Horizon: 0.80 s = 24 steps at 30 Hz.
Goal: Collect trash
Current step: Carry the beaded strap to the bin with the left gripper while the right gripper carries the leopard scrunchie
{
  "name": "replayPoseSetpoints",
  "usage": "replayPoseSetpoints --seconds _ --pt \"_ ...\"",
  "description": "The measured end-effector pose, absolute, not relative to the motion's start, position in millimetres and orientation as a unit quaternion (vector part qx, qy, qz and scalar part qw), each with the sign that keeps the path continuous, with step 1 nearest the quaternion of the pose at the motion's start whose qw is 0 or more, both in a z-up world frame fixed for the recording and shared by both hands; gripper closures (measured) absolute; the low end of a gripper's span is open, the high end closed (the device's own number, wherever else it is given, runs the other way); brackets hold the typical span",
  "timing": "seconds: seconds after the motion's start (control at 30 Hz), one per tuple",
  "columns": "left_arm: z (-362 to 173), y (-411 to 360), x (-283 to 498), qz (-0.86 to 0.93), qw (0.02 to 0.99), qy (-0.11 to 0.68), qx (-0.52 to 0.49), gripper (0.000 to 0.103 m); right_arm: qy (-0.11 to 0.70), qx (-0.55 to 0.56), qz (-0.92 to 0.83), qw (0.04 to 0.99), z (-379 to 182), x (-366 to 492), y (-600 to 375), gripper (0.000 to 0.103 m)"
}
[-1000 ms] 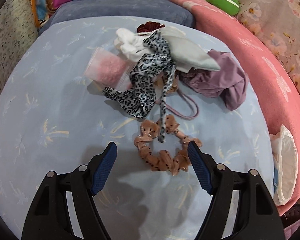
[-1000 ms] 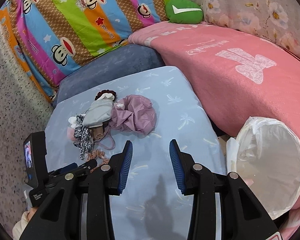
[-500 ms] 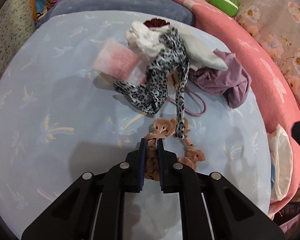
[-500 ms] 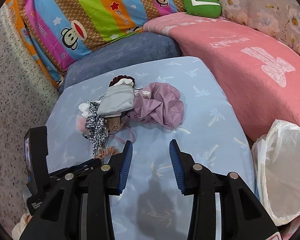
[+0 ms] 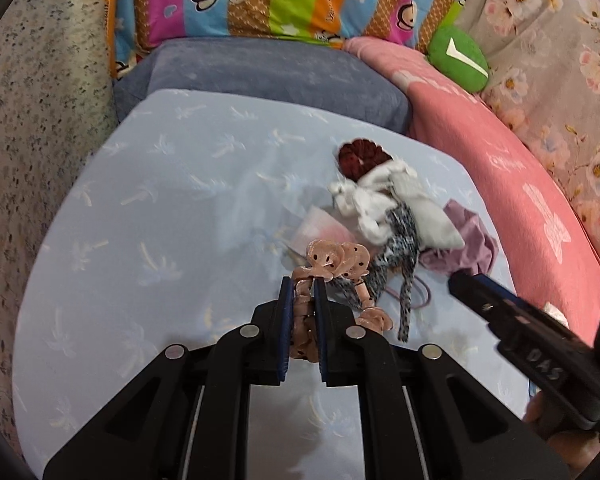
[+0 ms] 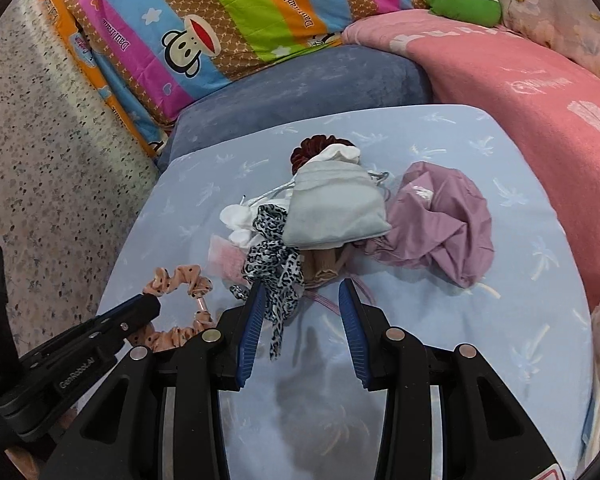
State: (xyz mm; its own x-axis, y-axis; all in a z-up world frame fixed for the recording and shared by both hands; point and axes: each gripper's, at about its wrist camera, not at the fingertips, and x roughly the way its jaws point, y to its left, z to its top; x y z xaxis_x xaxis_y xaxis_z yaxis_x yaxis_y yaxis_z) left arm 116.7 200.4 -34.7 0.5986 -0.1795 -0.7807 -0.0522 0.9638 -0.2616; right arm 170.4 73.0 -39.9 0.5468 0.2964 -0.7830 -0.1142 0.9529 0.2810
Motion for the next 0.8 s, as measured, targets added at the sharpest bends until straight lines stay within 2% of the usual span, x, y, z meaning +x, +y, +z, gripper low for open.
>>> replayPoseSetpoints --seconds 0.23,0.33,0.37,0.5,0.8 --pt "-28 210 127 -0.033 0.891 0.435 -0.129 0.092 0.481 0.104 0.119 0.862 -62 189 89 0.071" --pt "-27 209 130 -0.037 0.891 0.434 -0.128 0.092 0.493 0.103 0.120 0.856 -73 195 91 0.090" --pt "-26 207 130 -0.038 0.891 0.433 -0.127 0.092 0.496 0.103 0.120 0.854 -76 196 90 0.101" --pt "-22 201 130 -0.045 0.893 0.430 -0.123 0.092 0.477 0.113 0.120 0.863 -63 186 81 0.102" --pt "3 167 125 -0.081 0.903 0.408 -0.109 0.092 0.397 0.129 0.107 0.902 12 146 35 0.102"
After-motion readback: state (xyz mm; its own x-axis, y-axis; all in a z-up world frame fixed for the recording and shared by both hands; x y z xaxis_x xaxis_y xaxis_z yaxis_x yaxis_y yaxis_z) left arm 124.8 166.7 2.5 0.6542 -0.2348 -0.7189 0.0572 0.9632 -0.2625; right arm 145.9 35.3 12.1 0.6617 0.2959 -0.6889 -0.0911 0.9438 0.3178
